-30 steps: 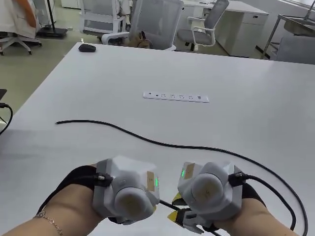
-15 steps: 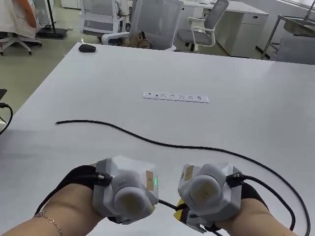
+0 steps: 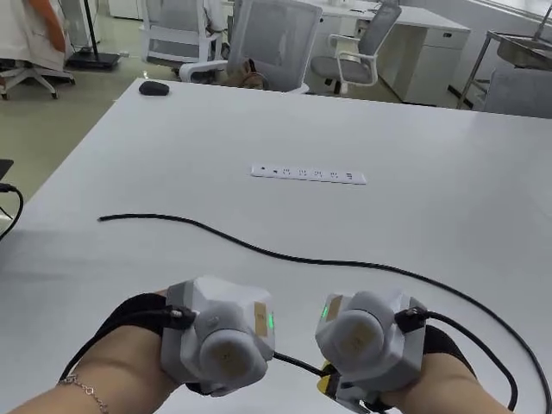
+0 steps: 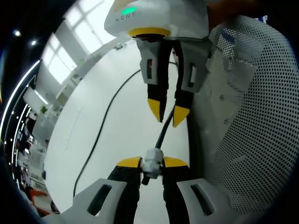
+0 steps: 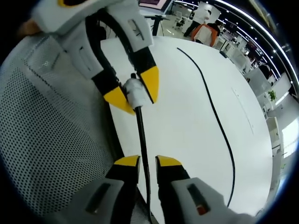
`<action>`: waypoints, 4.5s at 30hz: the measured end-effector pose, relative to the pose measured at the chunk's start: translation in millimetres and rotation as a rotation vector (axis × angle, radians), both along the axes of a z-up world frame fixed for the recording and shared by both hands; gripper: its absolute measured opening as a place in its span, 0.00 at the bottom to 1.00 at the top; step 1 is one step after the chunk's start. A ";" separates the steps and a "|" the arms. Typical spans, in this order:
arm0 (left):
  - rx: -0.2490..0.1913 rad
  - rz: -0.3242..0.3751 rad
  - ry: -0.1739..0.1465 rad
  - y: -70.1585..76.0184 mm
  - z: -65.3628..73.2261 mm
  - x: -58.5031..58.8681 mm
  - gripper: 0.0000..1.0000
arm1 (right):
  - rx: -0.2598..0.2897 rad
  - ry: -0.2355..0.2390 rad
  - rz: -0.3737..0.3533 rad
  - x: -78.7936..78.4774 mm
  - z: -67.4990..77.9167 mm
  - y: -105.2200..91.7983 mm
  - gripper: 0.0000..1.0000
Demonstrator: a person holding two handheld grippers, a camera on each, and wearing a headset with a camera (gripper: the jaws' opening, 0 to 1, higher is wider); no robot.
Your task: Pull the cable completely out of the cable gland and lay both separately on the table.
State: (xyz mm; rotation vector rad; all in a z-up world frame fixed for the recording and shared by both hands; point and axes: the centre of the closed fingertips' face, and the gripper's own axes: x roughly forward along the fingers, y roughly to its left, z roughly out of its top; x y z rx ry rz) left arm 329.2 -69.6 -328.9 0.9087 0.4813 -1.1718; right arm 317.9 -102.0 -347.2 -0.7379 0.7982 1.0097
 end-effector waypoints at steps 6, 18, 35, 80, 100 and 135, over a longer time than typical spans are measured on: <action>-0.008 -0.026 0.000 -5.3 0.9 -4.2 0.18 | 0.033 -0.012 0.068 -7.4 6.7 13.9 0.15; -0.034 -0.038 -0.006 -10.0 5.2 -5.6 0.18 | 0.005 -0.028 0.071 -4.8 4.6 9.2 0.03; -0.024 0.016 -0.010 0.7 4.7 3.7 0.18 | -0.094 0.010 -0.044 2.3 -7.9 -21.7 0.03; -0.012 0.065 0.041 13.0 0.7 9.5 0.18 | 0.340 -0.066 -0.450 161.9 86.7 -49.3 0.20; 0.016 0.025 0.245 -4.0 -49.7 31.9 0.18 | 0.336 -0.071 -0.421 15.3 94.4 -80.1 0.15; -0.325 0.540 0.242 142.5 75.9 20.7 0.44 | 0.310 0.079 -0.466 -25.6 66.6 -103.7 0.21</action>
